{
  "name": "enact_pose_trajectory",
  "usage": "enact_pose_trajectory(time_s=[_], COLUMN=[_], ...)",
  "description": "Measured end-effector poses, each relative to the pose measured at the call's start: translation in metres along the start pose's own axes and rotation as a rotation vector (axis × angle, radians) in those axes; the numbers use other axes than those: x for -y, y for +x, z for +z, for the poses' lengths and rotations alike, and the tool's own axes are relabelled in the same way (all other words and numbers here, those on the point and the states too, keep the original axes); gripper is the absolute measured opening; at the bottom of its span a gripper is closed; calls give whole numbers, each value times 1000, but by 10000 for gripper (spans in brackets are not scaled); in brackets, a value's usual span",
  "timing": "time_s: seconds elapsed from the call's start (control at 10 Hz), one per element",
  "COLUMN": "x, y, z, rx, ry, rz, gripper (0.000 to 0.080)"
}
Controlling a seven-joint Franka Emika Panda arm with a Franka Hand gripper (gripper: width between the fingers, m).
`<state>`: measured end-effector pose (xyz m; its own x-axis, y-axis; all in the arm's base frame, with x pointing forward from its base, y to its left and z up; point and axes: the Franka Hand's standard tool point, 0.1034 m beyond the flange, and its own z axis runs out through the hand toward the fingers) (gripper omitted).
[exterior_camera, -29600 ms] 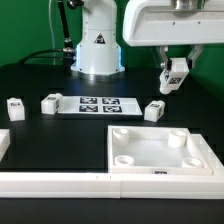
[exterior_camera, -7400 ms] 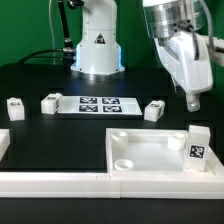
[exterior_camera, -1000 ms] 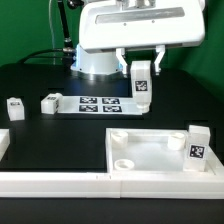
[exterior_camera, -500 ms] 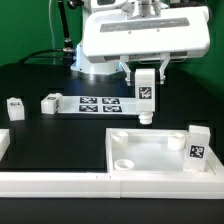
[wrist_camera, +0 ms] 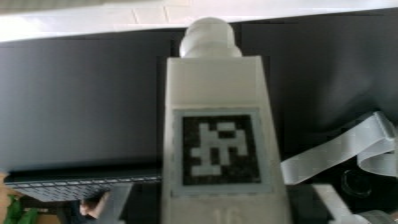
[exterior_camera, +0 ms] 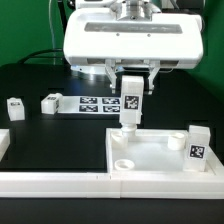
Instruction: Assemble square table
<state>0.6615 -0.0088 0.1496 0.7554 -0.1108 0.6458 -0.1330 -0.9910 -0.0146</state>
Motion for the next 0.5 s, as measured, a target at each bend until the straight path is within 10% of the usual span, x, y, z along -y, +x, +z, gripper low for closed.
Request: enact_pose_trajectory(time_s=[0.5], x=[-9], y=[0], z=[10], rx=[37], ry=[-4], rz=[6], gripper=[290])
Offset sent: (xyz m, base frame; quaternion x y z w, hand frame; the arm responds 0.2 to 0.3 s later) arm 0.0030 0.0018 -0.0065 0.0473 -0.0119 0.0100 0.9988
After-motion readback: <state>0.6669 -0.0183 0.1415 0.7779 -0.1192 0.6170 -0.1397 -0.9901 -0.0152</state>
